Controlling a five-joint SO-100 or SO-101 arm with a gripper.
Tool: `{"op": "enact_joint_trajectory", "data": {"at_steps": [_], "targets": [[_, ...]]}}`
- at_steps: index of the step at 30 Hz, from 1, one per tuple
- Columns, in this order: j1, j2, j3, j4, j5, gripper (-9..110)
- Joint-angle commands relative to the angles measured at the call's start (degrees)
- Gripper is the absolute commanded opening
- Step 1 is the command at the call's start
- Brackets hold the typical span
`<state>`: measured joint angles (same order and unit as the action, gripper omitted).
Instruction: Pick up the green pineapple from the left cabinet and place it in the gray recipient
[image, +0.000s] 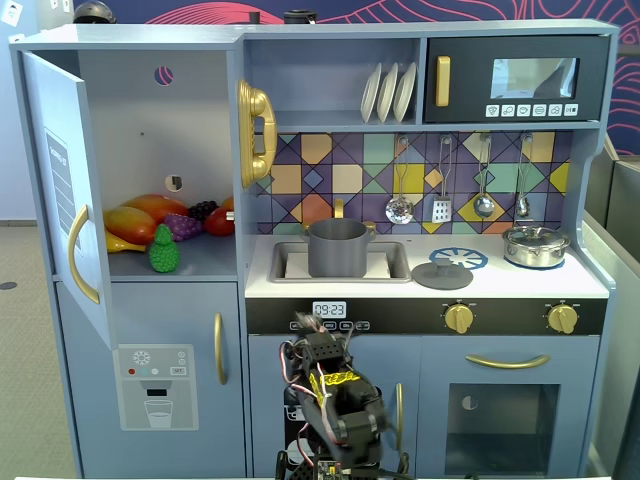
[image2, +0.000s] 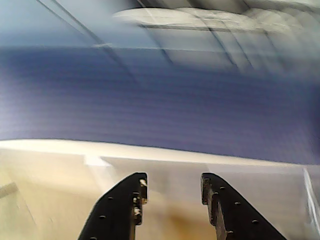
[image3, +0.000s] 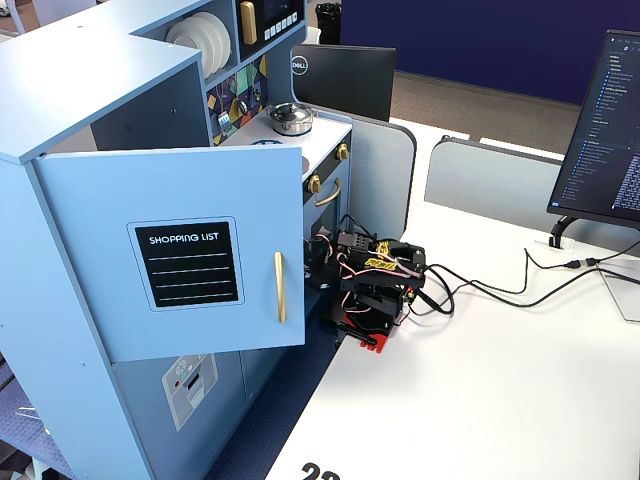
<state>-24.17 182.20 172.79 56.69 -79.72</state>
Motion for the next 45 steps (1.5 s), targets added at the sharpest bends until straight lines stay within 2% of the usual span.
{"op": "enact_joint_trajectory", "data": {"at_steps": [1, 3, 7, 12, 18, 28, 45], "targets": [[-12.6, -1.7, -1.0, -43.9, 5.5, 4], [-17.3, -9.1, -5.5, -57.1, -3.6, 7], [-22.8, -21.2, -21.7, -60.3, -8.8, 14], [-23.2, -33.2, -33.0, -68.1, -13.8, 23], [-22.9, -39.3, -38.5, -69.4, -15.1, 29], [-22.4, -49.2, -44.6, -69.0, -11.3, 38], [-20.7, -67.1, -59.5, -66.7, -12.1, 35]]}}
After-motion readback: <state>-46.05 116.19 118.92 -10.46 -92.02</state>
